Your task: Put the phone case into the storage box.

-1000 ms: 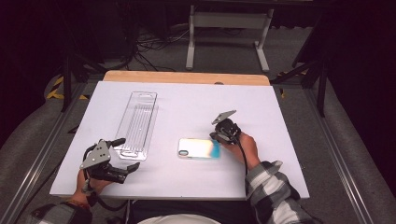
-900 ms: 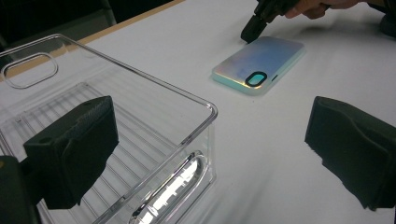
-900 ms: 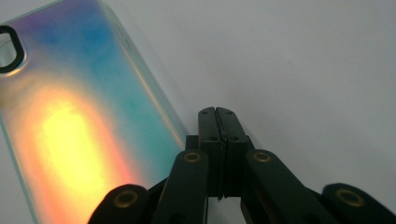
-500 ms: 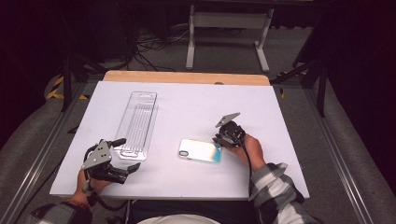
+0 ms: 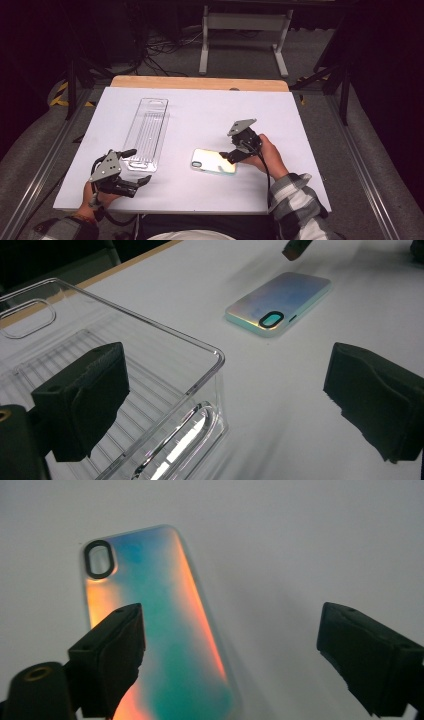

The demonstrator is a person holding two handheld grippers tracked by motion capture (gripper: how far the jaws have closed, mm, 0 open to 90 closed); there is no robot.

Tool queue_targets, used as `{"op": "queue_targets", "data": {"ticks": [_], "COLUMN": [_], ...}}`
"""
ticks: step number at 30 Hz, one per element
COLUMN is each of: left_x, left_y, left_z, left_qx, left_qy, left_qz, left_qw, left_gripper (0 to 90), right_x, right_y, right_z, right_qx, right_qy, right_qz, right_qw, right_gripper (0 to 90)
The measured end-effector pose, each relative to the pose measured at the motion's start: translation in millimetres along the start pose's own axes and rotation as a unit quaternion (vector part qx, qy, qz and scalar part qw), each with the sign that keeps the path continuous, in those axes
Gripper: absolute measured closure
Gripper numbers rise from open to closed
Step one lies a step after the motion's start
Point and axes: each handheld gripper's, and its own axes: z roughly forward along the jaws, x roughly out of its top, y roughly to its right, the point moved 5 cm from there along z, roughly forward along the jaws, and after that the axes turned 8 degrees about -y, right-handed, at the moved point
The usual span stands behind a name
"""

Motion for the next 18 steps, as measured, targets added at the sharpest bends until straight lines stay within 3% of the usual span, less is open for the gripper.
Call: {"op": "queue_targets", "data": {"ticks": [2,6,9,12,14,18], "left_x": [0.0,0.0,-0.2,-0.3,-0.5,-0.9], "left_y": [0.5,0.6,0.5,0.7,0.5,0.1], "left_z": [0.6,0.7,1.3,1.4,1.3,0.4], "left_qx": [0.000,-0.001,-0.003,-0.003,-0.004,-0.001], "left_qy": [0.000,0.000,0.000,0.000,0.000,0.003], "left_qz": [0.000,-0.001,-0.003,-0.002,-0.003,-0.004], "left_qw": [1.0000,1.0000,1.0000,1.0000,1.0000,1.0000], "left_gripper": [5.0,4.9,4.5,4.3,4.3,4.1], "right_x": [4.3,11.9,23.8,33.8,39.4,45.5], "right_y": [-4.4,-11.2,-21.8,-29.2,-34.5,-41.1], "right_z": [3.7,8.0,15.2,22.5,29.7,44.9], "right_qx": [0.030,0.051,0.071,0.076,0.089,0.090], "right_qy": [-0.017,-0.032,-0.053,-0.071,-0.091,-0.127], "right_qz": [0.000,-0.018,-0.044,-0.063,-0.075,-0.087], "right_qw": [0.9994,0.9980,0.9951,0.9926,0.9891,0.9839], "right_gripper": [8.7,7.9,7.7,7.2,7.1,7.3]}}
